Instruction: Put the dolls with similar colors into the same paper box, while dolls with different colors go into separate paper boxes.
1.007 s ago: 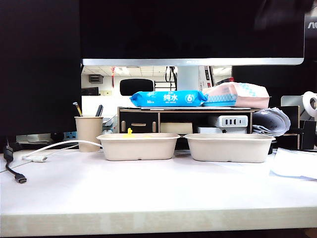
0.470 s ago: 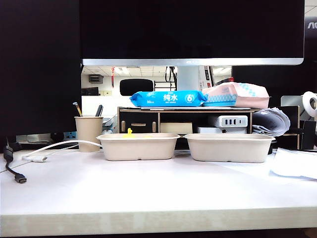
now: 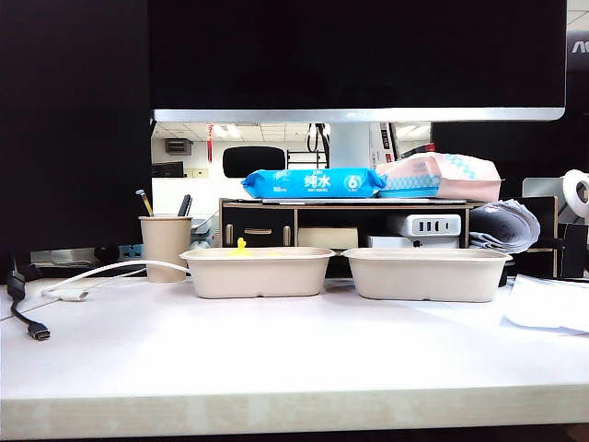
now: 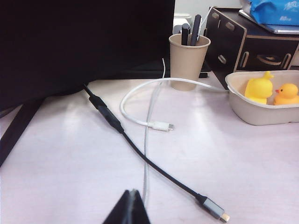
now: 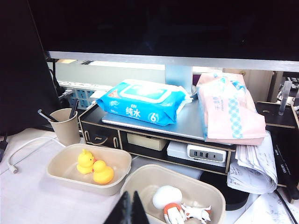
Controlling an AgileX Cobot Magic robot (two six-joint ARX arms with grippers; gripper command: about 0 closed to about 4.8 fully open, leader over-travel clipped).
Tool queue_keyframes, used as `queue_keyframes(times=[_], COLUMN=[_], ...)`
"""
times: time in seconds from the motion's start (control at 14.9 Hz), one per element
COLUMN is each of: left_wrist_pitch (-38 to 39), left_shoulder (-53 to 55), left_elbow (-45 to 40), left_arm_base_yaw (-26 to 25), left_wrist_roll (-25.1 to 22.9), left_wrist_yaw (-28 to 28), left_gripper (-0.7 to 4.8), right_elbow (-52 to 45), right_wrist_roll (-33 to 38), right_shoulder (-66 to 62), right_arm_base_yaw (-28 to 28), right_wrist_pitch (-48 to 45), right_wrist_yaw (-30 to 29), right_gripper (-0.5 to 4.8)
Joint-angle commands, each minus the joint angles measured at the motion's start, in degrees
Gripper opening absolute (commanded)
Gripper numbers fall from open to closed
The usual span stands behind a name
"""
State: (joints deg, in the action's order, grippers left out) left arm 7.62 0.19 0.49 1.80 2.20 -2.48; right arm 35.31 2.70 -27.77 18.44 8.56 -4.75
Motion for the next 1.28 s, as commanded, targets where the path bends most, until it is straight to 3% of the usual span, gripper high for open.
queue_keyframes(times=[0.07,0.34,0.47,0.81,0.94,1.07,1.28], left_wrist_pitch=[-0.4,-0.4,-0.4,-0.4,-0.4,-0.4,-0.4], left_shoulder=[0.0,0.0,0.0,0.0,0.0,0.0,0.0], left_elbow=[0.0,0.0,0.0,0.0,0.0,0.0,0.0], left_arm_base_yaw=[-0.1,-0.1,-0.1,-0.1,-0.1,-0.1,-0.1], left_wrist_roll=[-0.2,-0.2,-0.2,-0.2,-0.2,-0.2,-0.2], left_wrist_yaw=[-0.2,-0.2,-0.2,-0.2,-0.2,-0.2,-0.2], left_gripper=[-0.05,-0.05,-0.05,-0.05,-0.05,-0.05,-0.05], right_elbow=[0.2,0.2,0.2,-2.3,-8.8,-22.5,-32.0], right_wrist_roll=[-0.1,-0.1,-0.1,-0.2,-0.1,2.4,2.4], right_shoulder=[0.1,3.2,11.3,20.1,22.3,23.2,27.1], right_arm_base_yaw=[0.0,-1.1,-6.9,-10.3,-12.0,-16.4,-19.7], right_wrist_pitch=[-0.6,0.6,3.3,3.4,1.3,-6.6,-6.8], right_wrist_yaw=[-0.1,-0.5,-1.4,-1.3,-1.4,-4.1,-2.2], right_gripper=[-0.05,-0.05,-0.05,-0.05,-0.05,-0.05,-0.05])
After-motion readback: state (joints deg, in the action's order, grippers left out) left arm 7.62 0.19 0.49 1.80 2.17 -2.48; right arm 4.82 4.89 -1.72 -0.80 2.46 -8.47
